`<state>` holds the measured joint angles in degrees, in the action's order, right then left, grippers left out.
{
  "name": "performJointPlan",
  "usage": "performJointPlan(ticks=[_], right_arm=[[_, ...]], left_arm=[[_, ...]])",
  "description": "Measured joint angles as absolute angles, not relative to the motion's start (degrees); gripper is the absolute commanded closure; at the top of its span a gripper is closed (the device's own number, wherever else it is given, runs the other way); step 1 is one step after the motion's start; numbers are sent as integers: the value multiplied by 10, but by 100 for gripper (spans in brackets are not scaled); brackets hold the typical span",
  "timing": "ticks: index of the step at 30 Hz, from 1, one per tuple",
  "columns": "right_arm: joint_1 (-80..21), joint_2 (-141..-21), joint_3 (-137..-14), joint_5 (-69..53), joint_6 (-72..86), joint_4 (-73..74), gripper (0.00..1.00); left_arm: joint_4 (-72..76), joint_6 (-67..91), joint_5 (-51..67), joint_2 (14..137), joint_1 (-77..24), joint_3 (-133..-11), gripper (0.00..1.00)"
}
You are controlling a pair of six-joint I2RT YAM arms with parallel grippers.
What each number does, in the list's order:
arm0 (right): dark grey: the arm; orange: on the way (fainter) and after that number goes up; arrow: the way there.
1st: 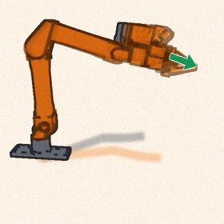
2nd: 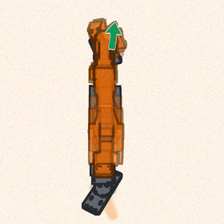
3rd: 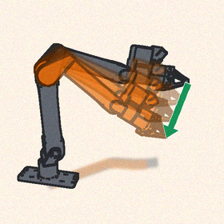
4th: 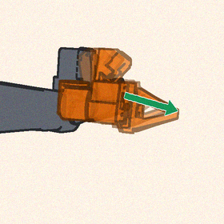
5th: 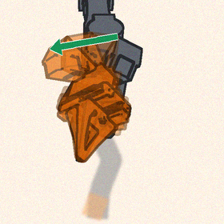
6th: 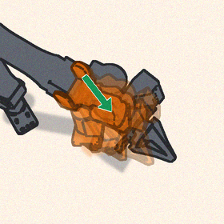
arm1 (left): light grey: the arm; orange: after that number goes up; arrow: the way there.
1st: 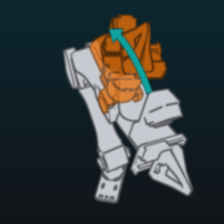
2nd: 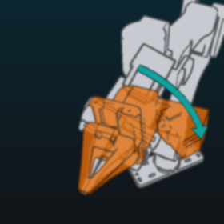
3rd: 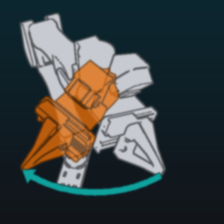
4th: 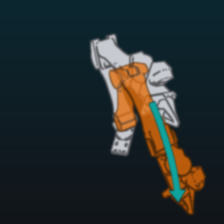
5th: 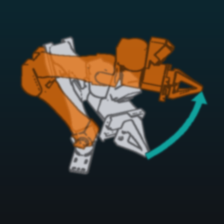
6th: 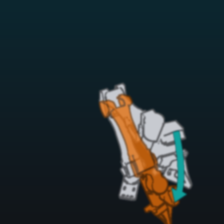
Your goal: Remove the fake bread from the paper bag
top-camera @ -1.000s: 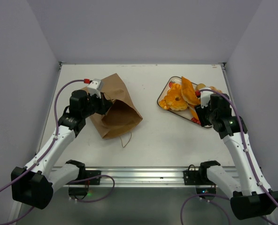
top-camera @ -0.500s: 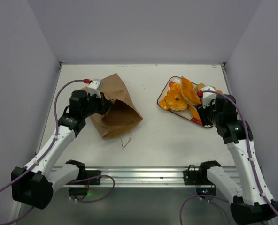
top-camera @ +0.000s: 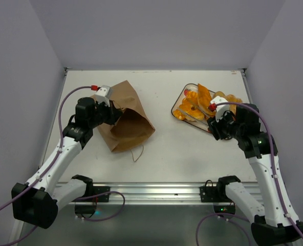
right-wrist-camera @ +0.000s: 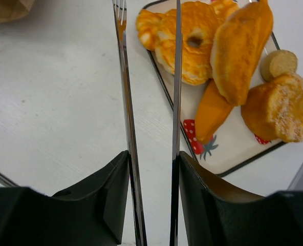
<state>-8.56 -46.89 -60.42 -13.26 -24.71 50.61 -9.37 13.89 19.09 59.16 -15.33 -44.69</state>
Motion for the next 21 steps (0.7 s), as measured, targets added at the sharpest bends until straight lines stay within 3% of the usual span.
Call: performJointPlan(ticks=[11,21], right_arm=[[-86,-486,-605,-260,-255,493,55],[-86,-449,-578,-260,-241,456,55]], left_arm=[[-156,149,186,601,-153,-583,96],[-189,250,171,660,-150,-713,98]])
